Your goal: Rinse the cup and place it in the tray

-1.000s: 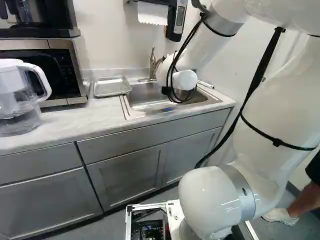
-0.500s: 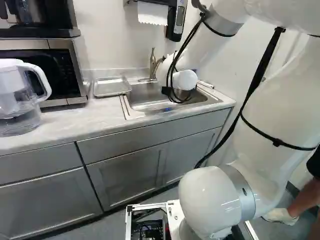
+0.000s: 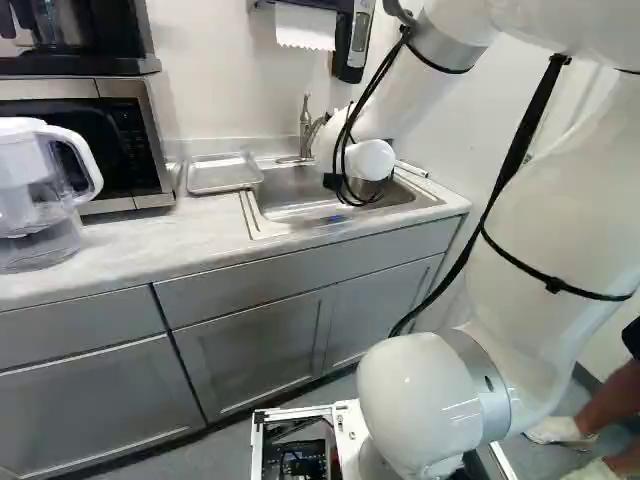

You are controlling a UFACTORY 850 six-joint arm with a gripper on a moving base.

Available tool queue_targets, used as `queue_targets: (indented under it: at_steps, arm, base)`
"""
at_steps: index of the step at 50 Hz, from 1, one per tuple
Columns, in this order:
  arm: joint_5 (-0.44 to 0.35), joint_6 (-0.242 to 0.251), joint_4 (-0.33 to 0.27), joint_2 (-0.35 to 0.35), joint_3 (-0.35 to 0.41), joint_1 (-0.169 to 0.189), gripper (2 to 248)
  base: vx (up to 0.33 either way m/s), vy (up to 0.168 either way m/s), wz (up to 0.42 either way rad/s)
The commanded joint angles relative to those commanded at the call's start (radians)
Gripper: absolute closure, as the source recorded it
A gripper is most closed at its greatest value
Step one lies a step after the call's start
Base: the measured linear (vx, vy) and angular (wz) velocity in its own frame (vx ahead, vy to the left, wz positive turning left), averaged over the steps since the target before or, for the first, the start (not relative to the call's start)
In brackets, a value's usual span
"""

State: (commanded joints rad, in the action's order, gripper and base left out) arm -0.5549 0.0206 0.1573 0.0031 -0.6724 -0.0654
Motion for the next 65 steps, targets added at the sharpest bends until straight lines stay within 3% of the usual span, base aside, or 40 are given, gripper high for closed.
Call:
queue_targets:
  at_steps: [65]
  arm:
    - [0.000, 0.000, 0.000, 0.000, 0.000, 0.000, 127]
  base:
    - [0.000, 0.000, 0.000]
